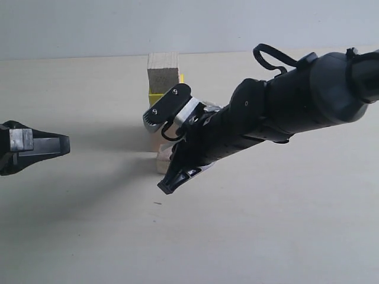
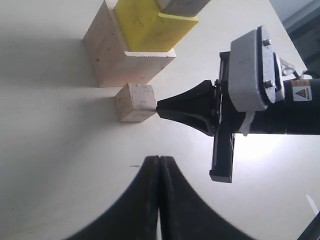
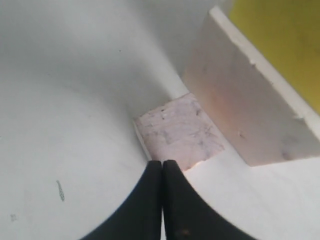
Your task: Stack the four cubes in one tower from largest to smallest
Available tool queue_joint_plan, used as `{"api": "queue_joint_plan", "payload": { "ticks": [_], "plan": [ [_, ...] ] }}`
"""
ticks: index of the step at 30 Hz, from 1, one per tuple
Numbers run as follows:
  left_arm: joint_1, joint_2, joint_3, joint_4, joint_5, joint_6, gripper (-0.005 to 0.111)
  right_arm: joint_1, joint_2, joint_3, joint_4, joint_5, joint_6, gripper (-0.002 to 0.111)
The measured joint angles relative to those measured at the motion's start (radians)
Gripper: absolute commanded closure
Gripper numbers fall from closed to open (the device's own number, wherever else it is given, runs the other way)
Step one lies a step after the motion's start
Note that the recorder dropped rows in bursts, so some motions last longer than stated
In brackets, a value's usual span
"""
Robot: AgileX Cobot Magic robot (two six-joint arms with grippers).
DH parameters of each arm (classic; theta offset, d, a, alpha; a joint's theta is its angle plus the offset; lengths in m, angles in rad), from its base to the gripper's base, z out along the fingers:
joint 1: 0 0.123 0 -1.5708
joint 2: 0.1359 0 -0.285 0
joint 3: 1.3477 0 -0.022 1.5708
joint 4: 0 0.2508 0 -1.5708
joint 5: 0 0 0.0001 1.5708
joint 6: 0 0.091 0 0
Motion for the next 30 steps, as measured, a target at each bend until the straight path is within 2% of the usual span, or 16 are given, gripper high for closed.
{"api": "queue_joint_plan", "payload": {
  "ticks": [13, 17, 22, 26, 30],
  "plan": [
    [0.0, 0.0, 0.0, 0.0, 0.0, 0.0, 0.107, 0.0, -0.041, 0.0, -0.049, 0.141, 0.029, 0.108],
    [0.0, 0.0, 0.0, 0.0, 0.0, 0.0, 0.107, -0.002, -0.041, 0.0, -0.085, 0.137, 0.202, 0.108],
    [0.0, 0.015, 0.0, 0.0, 0.012, 0.0, 0.107, -0.047, -0.045, 0.0, -0.237, 0.137, 0.474, 0.108],
    [-0.012, 0.077, 0.0, -0.002, 0.028, 0.011, 0.107, -0.086, -0.091, 0.031, -0.305, 0.134, 0.588, 0.108],
    [-0.057, 0.127, 0.0, -0.053, -0.003, 0.055, 0.107, -0.111, -0.155, 0.082, -0.315, 0.095, 0.625, 0.108]
  ]
}}
